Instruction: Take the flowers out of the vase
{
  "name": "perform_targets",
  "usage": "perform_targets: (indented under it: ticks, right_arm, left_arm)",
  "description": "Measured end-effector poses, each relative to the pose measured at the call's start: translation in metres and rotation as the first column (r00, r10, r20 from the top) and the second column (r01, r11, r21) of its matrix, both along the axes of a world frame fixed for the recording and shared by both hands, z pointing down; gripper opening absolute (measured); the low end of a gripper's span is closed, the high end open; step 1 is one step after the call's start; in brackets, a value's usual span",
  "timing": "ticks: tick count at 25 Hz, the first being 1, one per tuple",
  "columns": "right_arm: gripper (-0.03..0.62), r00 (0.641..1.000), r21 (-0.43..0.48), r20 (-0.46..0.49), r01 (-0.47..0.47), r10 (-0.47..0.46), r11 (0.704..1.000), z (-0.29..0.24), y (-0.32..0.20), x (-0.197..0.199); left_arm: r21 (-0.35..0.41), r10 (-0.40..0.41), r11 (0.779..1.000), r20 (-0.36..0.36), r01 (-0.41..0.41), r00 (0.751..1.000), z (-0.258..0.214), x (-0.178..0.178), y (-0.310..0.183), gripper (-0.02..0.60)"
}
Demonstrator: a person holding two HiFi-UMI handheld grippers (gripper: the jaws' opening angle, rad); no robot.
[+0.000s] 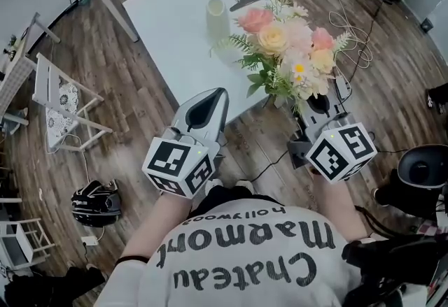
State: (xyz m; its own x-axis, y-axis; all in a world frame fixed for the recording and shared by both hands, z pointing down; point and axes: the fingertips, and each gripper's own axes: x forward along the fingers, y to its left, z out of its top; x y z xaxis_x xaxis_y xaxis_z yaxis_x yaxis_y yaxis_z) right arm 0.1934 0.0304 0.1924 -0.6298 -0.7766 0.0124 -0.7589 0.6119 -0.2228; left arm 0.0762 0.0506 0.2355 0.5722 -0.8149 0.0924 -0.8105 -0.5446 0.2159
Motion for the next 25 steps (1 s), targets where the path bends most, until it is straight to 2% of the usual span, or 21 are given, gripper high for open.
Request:
perform_targets:
  ticks: [4,8,13,25]
  right_arm:
    - [0.038,1.0,0.008,0.002,-0.013,0.013,1.0,0.007,0.01,0.002]
    - [0.038,1.0,-0.013,-0.02,-0.007,0.007,1.0,0.006,0.003,0.003]
    - [0.038,0.999,-0.01,-0.037,-0.012,0.011,1.0,0.028,0.02,-0.005]
    - [0.038,0.999,-0.017,-0.045,-0.006,0.005,1.0,0.003,-0.004,0.004]
  left_arm:
    - [0.017,0.007,1.0,0.016,-0.007,1.0,0.003,-0.001,0.009,0.005]
    - [-0.001,-0.016,1.0,0.009,0.016,1.0,-0.002,-0.005,0.003,0.005]
    - [0.008,-0.02,1.0,0.015,0.02,1.0,0.017,-0.017,0.021,0.005]
    - [-0.007,-0.033,0.999,0.01,0.033,0.999,-0.006,-0.008,0.0,0.005]
